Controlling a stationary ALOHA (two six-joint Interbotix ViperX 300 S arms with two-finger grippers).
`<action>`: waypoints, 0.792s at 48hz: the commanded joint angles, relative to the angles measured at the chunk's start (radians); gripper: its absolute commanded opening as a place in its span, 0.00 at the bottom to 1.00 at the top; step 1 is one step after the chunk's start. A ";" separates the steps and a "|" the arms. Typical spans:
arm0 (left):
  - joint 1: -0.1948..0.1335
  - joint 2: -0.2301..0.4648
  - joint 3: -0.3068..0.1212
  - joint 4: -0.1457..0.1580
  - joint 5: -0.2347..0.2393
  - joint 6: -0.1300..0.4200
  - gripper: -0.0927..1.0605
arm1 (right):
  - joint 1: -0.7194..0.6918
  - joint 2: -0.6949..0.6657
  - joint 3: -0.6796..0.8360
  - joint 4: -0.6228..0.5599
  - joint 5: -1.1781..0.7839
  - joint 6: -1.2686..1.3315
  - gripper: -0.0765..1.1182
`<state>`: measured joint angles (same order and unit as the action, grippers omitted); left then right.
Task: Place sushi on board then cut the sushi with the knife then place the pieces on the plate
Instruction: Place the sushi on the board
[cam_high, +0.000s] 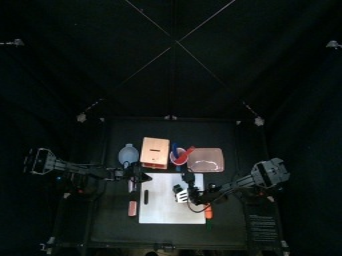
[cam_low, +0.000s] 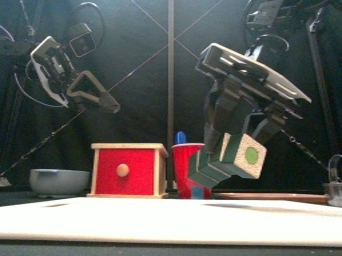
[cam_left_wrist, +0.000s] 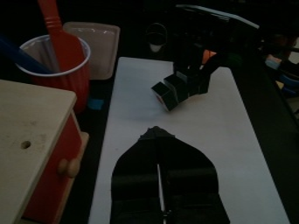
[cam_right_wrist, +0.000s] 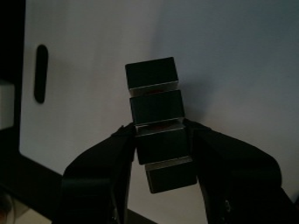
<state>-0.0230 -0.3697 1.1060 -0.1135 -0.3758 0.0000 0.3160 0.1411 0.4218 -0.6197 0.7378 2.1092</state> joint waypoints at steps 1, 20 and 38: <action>0.002 -0.002 -0.012 0.000 -0.006 0.000 0.07 | 0.006 0.015 -0.080 -0.015 0.040 0.052 0.62; 0.026 -0.021 -0.012 0.000 -0.005 0.003 0.07 | 0.034 0.097 -0.169 -0.031 0.152 0.310 0.62; 0.026 -0.061 0.009 0.000 -0.005 0.002 0.07 | 0.046 0.153 -0.196 0.003 0.183 0.351 0.63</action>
<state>0.0015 -0.4142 1.1198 -0.1135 -0.3774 0.0015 0.3651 0.3160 0.2562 -0.6197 0.9204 2.4590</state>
